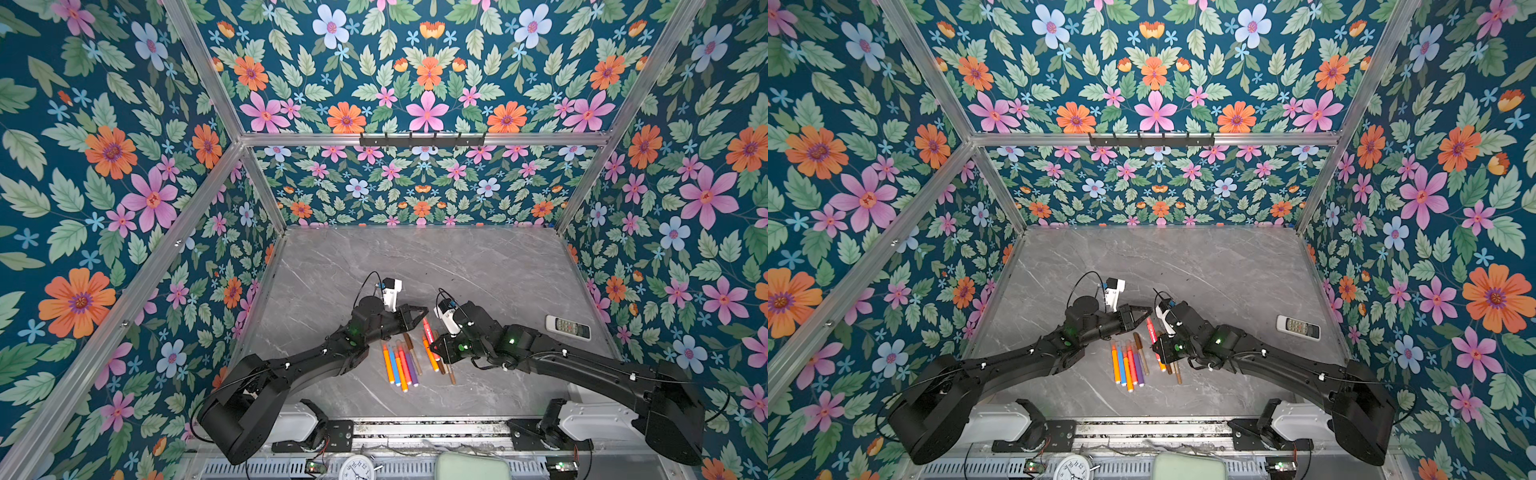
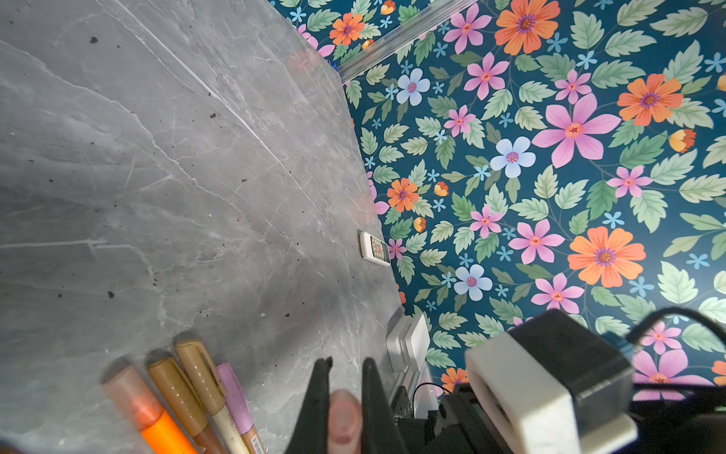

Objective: Remove pen caps from pens
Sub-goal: Open the pen cap on the pen.

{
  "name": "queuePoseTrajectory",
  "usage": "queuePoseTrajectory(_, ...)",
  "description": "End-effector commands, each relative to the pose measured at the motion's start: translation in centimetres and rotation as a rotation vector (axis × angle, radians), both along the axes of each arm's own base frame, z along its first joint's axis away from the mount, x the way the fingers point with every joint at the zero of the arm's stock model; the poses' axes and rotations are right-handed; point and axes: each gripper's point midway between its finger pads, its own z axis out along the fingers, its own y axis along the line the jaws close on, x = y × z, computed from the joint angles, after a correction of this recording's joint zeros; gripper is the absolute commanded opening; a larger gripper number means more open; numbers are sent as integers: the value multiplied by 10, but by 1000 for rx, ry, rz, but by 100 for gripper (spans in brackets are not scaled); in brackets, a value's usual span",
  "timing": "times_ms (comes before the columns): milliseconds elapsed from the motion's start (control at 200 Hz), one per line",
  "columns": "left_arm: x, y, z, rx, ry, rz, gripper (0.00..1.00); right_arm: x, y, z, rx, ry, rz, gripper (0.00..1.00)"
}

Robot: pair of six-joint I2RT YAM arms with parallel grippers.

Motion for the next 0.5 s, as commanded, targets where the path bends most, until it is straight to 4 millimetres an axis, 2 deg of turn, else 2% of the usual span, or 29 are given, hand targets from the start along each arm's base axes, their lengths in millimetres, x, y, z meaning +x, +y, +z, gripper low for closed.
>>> queuePoseTrajectory(0,-4,-2,5,-5,-15,-23,19,5,-1,7,14,-19,-26,2)
queuePoseTrajectory(40,-4,-1,5,1,-13,-23,22,4,-1,9,18,-21,-26,2)
queuePoseTrajectory(215,-8,-2,4,13,-4,-31,18,1,-5,11,28,-19,-31,2)
queuePoseTrajectory(295,-10,-5,5,9,-6,-39,20,-1,-6,13,29,-18,-29,2)
queuePoseTrajectory(360,-12,-8,9,-1,-17,-52,0,-1,-6,12,27,-13,-27,2)
queuePoseTrajectory(495,-16,-13,13,-11,-23,-85,0,0,-6,8,13,-3,-37,2)
